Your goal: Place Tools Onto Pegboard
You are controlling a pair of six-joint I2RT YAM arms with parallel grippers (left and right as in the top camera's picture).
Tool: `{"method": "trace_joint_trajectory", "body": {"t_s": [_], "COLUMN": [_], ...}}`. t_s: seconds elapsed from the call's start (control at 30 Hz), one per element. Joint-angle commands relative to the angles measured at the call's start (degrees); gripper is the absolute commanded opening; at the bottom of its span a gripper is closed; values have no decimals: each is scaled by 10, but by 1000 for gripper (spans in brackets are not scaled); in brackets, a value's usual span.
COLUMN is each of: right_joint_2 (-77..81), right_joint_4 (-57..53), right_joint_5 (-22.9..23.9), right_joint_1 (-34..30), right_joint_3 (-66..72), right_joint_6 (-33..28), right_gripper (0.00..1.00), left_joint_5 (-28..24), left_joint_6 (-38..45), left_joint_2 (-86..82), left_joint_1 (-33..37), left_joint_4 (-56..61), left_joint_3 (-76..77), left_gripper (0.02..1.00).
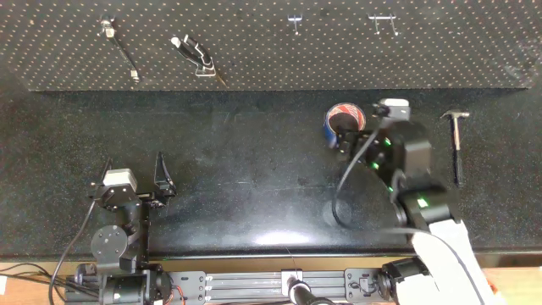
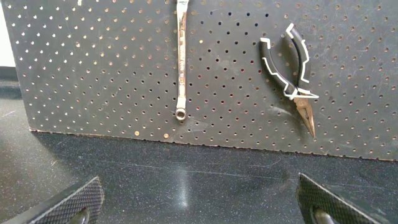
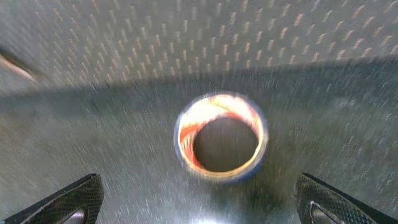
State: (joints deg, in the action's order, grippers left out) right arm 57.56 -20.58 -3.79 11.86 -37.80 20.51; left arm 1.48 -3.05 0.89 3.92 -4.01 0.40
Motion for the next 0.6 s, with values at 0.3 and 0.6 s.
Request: {"method": "trace_joint_trajectory", "body": {"t_s": [0.3,0.6], "right_joint_2": [213,292], "right_joint_4": [-15,-16], "right_joint_5": [63,113], "right_joint_1": [62,76], "right_joint_3": [-91,-137], "right_joint_6": [9,0], "right_gripper": [989,989], "left_joint_5": [11,11], "left_joint_6": [1,1], "left_joint_2": [-4,-4], "left_joint_1": [-2,-2], "left_joint_4": [-3,-3], "left_joint_3": [-1,-1], "left_gripper": [996,996]}}
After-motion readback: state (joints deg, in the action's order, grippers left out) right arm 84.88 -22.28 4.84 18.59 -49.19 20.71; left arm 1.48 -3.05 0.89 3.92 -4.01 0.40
